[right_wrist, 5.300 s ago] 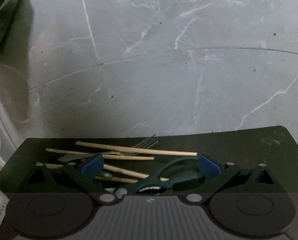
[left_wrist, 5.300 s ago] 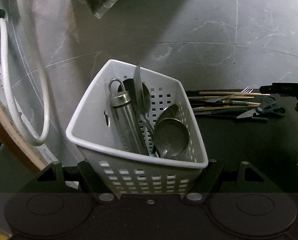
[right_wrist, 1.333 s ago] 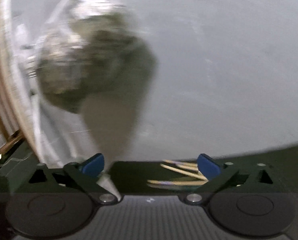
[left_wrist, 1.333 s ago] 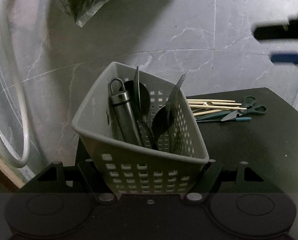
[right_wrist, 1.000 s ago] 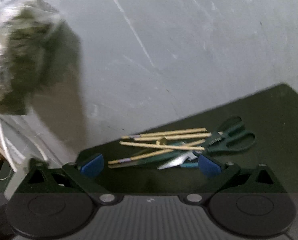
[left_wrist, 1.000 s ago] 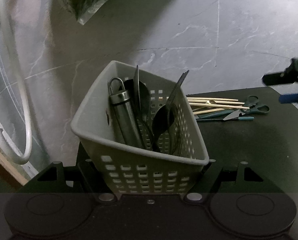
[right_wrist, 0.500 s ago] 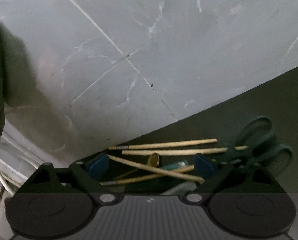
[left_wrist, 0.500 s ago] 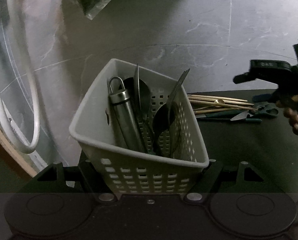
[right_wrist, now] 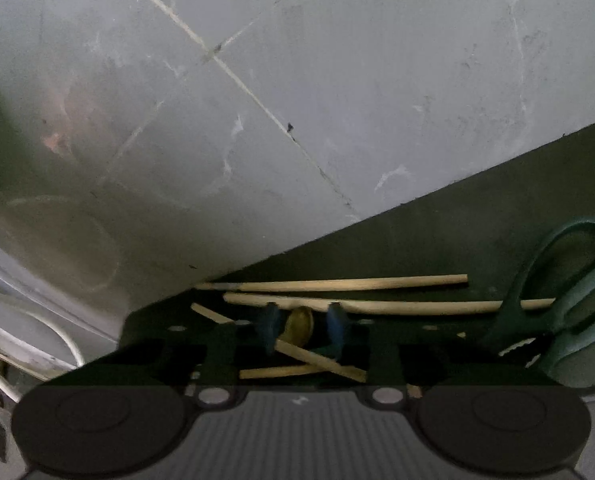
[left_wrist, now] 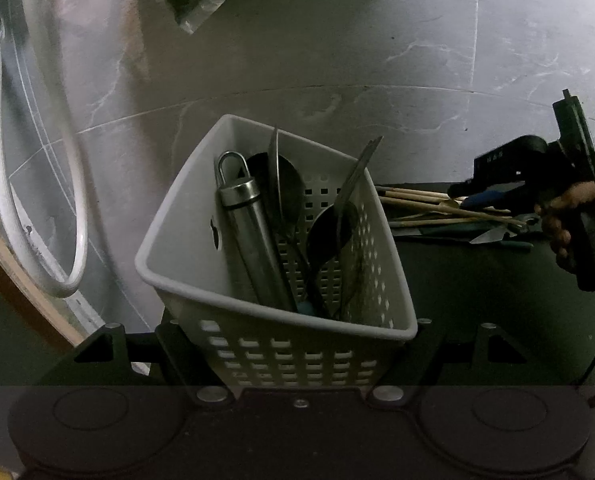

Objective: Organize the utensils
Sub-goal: 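Grasp the gold spoon from the pile with the right gripper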

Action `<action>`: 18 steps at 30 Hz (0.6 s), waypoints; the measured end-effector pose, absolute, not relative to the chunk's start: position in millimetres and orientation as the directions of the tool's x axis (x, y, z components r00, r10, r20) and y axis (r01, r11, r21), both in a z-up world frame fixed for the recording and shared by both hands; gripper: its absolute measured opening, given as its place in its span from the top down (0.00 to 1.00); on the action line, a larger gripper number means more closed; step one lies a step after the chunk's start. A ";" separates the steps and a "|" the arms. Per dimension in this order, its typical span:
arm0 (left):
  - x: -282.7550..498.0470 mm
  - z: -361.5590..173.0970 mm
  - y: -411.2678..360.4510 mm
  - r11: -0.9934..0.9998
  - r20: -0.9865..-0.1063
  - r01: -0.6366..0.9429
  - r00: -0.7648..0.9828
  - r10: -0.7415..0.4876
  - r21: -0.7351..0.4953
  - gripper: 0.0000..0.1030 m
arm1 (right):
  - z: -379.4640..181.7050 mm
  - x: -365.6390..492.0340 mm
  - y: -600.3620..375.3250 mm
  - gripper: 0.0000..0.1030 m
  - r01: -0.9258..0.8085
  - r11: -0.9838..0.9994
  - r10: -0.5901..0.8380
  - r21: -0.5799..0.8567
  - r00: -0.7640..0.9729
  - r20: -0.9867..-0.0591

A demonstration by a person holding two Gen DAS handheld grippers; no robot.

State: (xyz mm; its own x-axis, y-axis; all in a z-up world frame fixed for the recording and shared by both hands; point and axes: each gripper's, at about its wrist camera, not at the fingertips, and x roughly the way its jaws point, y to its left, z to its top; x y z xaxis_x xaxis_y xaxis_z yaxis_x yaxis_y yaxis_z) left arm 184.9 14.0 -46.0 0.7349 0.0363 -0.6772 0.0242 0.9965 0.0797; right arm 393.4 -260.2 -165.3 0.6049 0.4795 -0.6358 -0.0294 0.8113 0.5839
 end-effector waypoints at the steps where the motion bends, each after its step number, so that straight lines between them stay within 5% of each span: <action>1: 185.7 -46.0 14.0 0.996 -0.678 0.023 0.734 0.038 0.081 0.24 | -166.6 393.3 -258.7 0.75 -0.028 0.815 0.475 0.579 0.605 -0.639; 7: 187.9 -45.5 14.2 0.996 -0.680 0.022 0.732 0.040 0.082 0.24 | -168.7 393.2 -247.9 0.80 -0.052 0.818 0.482 0.572 0.604 -0.635; 11: 188.5 -45.5 14.7 0.996 -0.680 0.023 0.732 0.039 0.081 0.24 | -170.3 393.5 -242.7 0.97 -0.044 0.830 0.465 0.555 0.603 -0.648; 18: 188.2 -45.2 15.6 0.996 -0.677 0.026 0.735 0.036 0.081 0.24 | -160.6 385.4 -241.3 0.99 -0.071 0.836 0.453 0.544 0.648 -0.612</action>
